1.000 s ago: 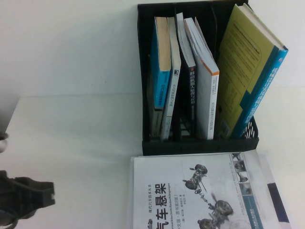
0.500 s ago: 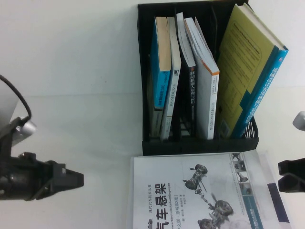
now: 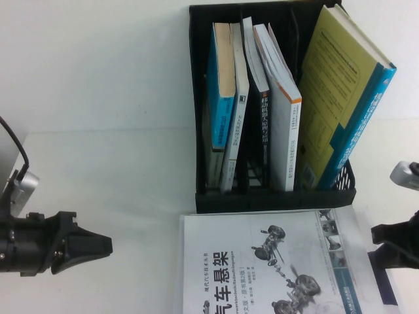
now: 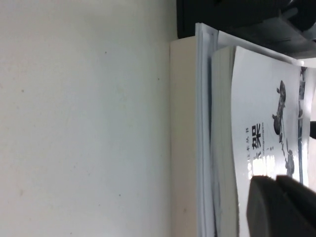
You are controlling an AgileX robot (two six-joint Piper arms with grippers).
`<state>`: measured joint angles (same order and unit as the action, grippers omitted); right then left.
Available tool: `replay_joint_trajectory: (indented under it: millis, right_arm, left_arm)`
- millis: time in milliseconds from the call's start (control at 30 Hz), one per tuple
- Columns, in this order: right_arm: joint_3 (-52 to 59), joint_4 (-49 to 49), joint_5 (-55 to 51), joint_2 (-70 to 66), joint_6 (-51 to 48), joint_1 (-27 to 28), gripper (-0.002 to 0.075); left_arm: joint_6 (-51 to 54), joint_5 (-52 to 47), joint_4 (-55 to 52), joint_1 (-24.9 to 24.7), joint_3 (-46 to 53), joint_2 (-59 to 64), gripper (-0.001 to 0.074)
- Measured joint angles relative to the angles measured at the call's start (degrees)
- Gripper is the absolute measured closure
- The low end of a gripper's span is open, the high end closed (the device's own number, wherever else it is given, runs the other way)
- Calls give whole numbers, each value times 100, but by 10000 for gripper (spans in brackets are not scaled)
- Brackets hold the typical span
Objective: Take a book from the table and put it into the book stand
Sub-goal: Push book with right arm
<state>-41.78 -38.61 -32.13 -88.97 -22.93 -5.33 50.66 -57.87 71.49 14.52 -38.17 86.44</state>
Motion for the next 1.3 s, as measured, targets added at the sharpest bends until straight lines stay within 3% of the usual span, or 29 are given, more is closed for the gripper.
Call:
replay_joint_trajectory:
  millis: [367, 633, 800, 933, 1000, 1100, 1300]
  right_arm:
    - [-81, -1023, 162, -536, -724, -682, 731]
    - [-229, -1148, 129, -622, -802, -934, 731]
    - [-237, -1196, 129, -622, -802, -948, 731]
    - [-237, -1196, 129, -622, -802, -982, 731]
    - [-237, -1200, 129, -622, -802, -982, 731]
    - [-237, -1200, 129, -622, -802, -987, 731]
    - [-237, -1200, 120, -622, -802, -987, 731]
  left_arm:
    - [-39, -2, -132, 0, -11, 309, 738]
    - [-344, -2, -381, 0, -33, 639, 717]
    - [-490, -2, -374, 0, -51, 1027, 558]
    - [-319, -282, -100, 0, -51, 1469, 314]
    - [-94, -508, 186, 0, -57, 1688, 232]
    - [414, -707, 660, 0, -57, 2024, 181]
    - [946, -742, 1081, 0, -57, 2348, 169]
